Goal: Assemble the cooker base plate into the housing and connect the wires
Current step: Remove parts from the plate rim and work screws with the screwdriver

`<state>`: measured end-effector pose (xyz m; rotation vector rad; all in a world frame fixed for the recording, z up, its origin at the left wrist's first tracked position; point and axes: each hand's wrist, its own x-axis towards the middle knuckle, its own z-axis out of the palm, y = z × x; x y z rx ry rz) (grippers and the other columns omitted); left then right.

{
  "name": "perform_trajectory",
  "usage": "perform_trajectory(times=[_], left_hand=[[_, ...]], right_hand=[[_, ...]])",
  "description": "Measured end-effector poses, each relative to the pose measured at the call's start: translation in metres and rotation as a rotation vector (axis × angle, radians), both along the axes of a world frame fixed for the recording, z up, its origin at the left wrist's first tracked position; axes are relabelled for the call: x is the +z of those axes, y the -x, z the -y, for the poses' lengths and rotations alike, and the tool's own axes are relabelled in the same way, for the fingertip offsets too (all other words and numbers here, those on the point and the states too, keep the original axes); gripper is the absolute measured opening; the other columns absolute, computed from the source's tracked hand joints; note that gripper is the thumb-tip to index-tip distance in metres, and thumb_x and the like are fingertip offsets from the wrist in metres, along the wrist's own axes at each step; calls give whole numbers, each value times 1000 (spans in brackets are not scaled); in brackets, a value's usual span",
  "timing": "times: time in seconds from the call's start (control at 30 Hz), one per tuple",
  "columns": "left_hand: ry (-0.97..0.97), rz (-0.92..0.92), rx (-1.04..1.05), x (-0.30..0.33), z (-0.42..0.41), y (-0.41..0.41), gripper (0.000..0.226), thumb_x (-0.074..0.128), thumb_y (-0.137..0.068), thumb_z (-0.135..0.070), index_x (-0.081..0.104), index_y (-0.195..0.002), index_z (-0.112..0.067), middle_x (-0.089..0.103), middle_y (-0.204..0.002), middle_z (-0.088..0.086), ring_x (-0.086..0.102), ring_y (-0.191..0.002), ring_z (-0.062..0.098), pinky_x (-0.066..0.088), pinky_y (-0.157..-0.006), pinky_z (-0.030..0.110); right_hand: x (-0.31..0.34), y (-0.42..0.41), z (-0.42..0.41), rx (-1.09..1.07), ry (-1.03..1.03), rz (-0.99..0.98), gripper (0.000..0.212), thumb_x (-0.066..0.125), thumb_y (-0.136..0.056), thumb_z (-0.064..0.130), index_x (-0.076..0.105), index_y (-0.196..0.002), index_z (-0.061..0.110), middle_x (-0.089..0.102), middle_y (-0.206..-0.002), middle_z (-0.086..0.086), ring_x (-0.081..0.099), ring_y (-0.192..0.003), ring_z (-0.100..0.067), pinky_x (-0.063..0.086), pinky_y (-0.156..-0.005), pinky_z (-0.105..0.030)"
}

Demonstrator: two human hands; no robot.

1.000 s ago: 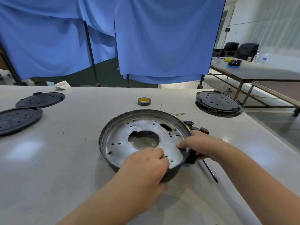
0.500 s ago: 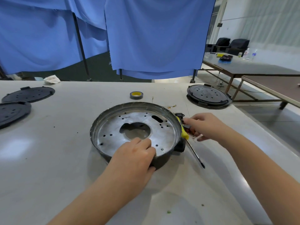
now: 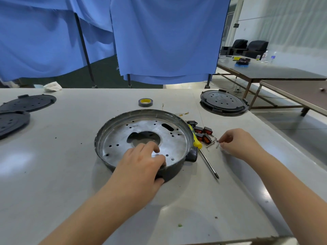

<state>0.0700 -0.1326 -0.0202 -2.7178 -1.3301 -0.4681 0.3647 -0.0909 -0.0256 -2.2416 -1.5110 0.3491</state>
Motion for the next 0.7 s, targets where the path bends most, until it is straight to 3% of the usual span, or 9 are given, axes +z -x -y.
perform_trajectory(times=[0.1,0.3,0.43,0.57,0.7], left_hand=[[21,-10,-1,0,-3,2,31,57,-87,-46,52,-116,-36,33,-144,-12,34,-129,12,25,-104,25],[82,15,-23,4,-6,2,26,58,-86,-41,46,-110,-39,49,-114,-19,44,-111,8,29,-94,23],[91,34,-5,4,-6,1,31,60,-86,-39,48,-114,-40,40,-120,-16,42,-110,9,30,-92,22],[47,-2,-6,1,-4,2,31,58,-87,-41,48,-116,-40,35,-107,-15,34,-97,8,24,-82,21],[46,-19,-15,1,-4,1,29,57,-88,-41,47,-116,-39,37,-100,-17,37,-98,8,26,-80,21]], right_hand=[[0,-10,-1,-67,-27,-17,19,58,-83,6,67,-83,24,67,-93,-2,62,-91,-23,54,-82,-36],[-4,-21,-6,-63,-6,-94,6,66,-84,15,68,-84,21,68,-89,-4,63,-76,-24,57,-79,-39],[-6,-22,-10,-67,-20,-68,4,70,-83,21,67,-80,23,68,-88,-3,63,-77,-22,56,-77,-37],[-6,-21,-16,-38,-57,-15,3,66,-86,23,67,-83,24,68,-89,0,62,-80,-19,56,-77,-37],[-6,-13,-27,24,-24,17,7,67,-87,27,71,-91,22,68,-89,0,61,-85,-17,53,-76,-33]])
